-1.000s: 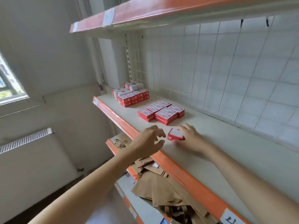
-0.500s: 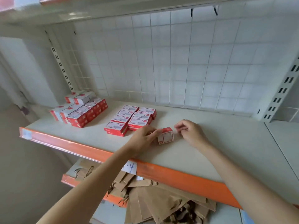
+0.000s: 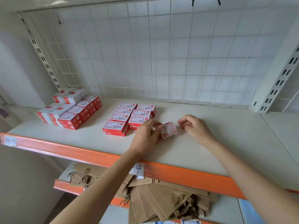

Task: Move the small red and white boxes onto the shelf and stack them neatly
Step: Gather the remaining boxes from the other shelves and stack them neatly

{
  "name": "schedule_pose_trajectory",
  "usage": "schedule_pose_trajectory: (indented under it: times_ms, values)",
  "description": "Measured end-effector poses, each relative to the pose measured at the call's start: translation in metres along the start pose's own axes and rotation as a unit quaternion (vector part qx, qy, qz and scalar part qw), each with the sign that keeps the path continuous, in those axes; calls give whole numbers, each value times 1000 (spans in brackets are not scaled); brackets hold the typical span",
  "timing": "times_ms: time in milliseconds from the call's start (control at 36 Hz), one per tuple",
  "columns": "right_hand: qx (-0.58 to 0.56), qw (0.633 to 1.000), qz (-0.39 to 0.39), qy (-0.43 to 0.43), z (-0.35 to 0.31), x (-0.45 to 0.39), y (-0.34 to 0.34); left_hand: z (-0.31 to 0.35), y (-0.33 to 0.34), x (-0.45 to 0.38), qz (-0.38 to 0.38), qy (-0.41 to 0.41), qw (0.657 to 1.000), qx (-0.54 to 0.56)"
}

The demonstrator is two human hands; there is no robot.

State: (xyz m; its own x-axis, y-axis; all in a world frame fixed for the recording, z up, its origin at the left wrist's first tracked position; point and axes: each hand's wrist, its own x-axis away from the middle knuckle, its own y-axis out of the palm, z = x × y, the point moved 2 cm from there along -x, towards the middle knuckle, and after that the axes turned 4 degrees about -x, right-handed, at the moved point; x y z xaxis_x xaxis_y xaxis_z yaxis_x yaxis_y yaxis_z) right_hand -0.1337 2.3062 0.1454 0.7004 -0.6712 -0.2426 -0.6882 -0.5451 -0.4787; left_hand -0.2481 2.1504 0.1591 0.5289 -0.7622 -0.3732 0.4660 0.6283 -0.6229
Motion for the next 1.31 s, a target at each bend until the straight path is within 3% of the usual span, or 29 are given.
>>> schedule_pose_trajectory:
  times_ms: [194,444,667,861,944,1083,1306]
  values:
    - [-24,999,-2,22,0,-1,-2,-2,3,1,-53,20,998,-10]
    - [18,998,35,-57,-1,4,-7,2,5,1,-23,-15,997,-74]
    - [7,998,-48,-32,-10,12,-1,8,11,6,-72,110,982,-135]
    - [140,982,-123,-26,-18,10,-3,9,9,4,-96,137,971,-171]
    - [173,975,-136,-34,-28,5,-2,11,-2,-2,-121,173,956,-204]
    - [181,976,-81,-96,-59,-9,4,4,-37,-19,-101,195,951,-217]
    - [188,965,-100,-151,-110,-35,63,-39,-115,-38,-74,165,953,-242]
